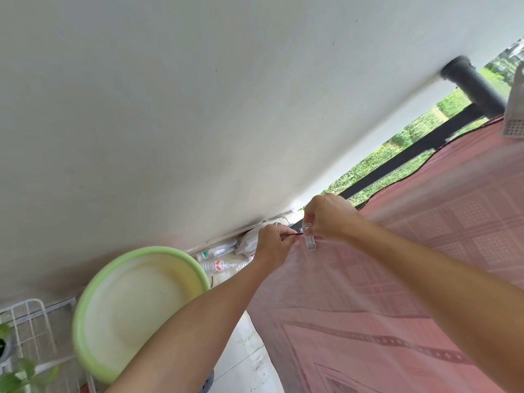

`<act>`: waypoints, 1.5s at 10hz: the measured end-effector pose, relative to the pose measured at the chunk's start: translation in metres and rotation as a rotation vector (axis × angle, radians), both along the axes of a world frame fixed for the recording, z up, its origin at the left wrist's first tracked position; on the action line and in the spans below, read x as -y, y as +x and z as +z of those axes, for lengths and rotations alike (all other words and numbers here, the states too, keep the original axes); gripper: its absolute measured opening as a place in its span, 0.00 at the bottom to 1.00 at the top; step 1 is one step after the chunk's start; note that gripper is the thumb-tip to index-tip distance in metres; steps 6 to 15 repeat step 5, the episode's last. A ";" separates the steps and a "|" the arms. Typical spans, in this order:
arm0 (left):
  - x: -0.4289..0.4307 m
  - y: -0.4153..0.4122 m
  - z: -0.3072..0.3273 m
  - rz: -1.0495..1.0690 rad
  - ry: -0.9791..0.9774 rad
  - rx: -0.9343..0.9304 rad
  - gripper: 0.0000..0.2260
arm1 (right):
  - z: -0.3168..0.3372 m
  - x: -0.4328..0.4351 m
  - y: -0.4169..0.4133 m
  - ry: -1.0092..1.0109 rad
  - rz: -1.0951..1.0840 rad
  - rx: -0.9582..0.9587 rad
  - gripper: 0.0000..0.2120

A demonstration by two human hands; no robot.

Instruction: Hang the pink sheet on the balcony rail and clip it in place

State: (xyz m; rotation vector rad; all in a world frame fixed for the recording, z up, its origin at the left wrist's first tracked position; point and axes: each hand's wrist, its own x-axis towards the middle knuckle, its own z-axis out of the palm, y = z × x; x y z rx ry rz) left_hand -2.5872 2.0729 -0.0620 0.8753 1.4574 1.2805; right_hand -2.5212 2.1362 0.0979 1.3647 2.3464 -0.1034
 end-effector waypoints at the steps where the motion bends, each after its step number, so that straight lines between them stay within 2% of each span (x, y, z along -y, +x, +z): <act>1: 0.000 -0.001 0.000 -0.033 -0.008 -0.023 0.04 | -0.002 -0.004 0.000 -0.023 -0.031 0.052 0.09; 3: 0.002 -0.004 0.003 -0.078 -0.055 -0.069 0.04 | 0.001 -0.001 0.001 -0.054 -0.008 0.139 0.18; 4: 0.010 -0.017 0.008 -0.115 -0.083 -0.186 0.08 | 0.003 0.002 0.001 -0.015 0.020 0.166 0.15; 5: 0.024 -0.041 0.000 -0.205 -0.142 -0.329 0.09 | 0.007 0.010 0.002 0.061 0.069 0.135 0.16; 15: 0.024 -0.041 0.000 -0.205 -0.142 -0.329 0.09 | 0.007 0.010 0.002 0.061 0.069 0.135 0.16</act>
